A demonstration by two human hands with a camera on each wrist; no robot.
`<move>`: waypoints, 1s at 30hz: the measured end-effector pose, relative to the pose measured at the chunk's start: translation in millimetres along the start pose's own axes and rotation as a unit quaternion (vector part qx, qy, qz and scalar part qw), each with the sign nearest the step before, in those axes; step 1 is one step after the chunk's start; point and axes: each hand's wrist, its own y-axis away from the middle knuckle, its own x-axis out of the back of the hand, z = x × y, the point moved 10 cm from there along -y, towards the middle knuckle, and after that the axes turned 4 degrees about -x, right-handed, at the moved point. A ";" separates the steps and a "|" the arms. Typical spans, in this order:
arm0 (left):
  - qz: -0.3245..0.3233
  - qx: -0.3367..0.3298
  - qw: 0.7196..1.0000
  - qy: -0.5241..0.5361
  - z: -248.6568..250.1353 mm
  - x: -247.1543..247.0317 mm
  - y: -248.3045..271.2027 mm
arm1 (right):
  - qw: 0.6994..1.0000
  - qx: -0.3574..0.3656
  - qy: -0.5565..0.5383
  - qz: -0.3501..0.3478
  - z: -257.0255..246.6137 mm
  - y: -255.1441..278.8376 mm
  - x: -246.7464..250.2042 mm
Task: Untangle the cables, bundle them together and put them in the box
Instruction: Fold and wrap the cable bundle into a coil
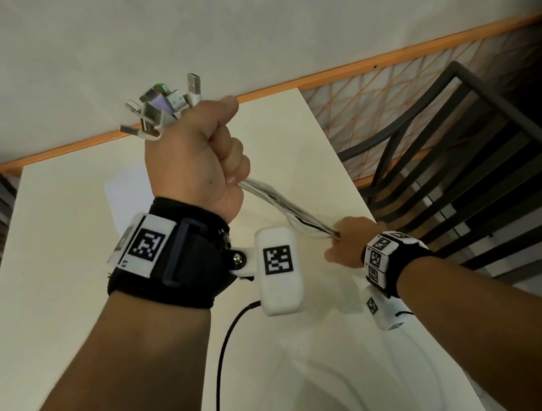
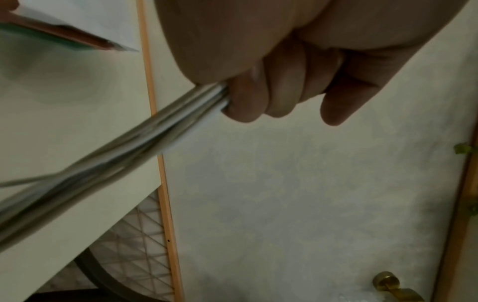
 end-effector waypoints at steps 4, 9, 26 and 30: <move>0.010 -0.005 1.000 0.001 -6.5 5.0 -6.2 | 0.948 0.227 -0.171 0.146 -82.7 54.4 73.4; -0.007 -0.025 1.000 -0.001 -12.4 -5.0 -2.4 | 0.853 0.322 -0.369 0.182 -148.6 100.2 128.3; -0.031 -0.029 0.999 -0.024 0.4 -11.4 11.6 | 0.987 -0.067 -0.143 0.037 4.9 13.2 6.4; -0.024 -0.031 0.999 -0.014 5.5 -6.5 8.7 | 0.994 -0.008 -0.112 0.013 -19.8 22.1 12.2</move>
